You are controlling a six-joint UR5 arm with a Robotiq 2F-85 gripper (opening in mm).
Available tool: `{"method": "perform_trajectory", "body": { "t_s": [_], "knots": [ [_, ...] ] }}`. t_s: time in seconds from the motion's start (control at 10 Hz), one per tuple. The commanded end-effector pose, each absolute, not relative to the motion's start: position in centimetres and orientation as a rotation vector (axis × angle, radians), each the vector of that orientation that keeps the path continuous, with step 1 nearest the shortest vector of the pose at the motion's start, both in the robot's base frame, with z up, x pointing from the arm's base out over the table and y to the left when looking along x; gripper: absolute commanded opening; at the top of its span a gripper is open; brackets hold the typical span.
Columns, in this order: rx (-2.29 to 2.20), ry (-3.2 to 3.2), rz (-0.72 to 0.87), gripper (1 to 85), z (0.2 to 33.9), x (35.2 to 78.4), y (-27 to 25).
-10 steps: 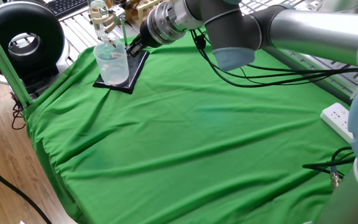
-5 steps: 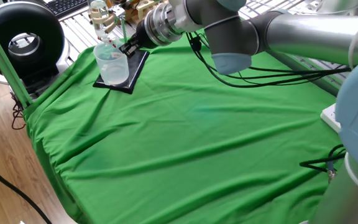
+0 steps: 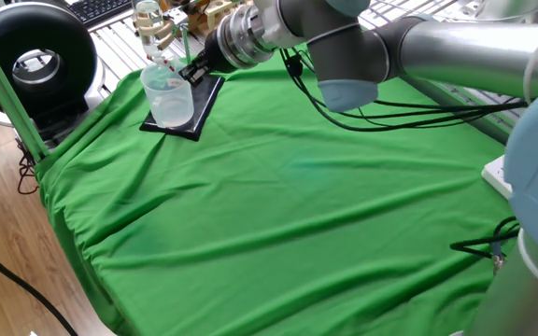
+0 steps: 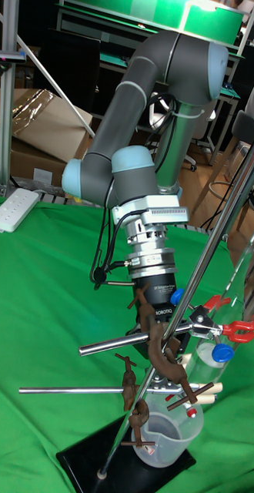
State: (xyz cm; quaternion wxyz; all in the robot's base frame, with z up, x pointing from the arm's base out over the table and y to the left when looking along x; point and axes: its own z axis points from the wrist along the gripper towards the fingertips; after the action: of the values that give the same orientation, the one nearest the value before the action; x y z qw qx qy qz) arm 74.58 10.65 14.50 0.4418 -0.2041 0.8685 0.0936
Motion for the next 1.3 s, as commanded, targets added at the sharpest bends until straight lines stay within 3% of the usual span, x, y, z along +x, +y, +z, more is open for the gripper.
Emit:
{"method": "perform_trajectory", "body": {
  "t_s": [0.0, 1.2],
  "knots": [
    [-0.494, 2.145, 0.234, 1.3, 14.4, 75.2, 10.4],
    [-0.499, 2.114, 0.232, 1.3, 14.1, 76.5, 11.1]
  ]
}}
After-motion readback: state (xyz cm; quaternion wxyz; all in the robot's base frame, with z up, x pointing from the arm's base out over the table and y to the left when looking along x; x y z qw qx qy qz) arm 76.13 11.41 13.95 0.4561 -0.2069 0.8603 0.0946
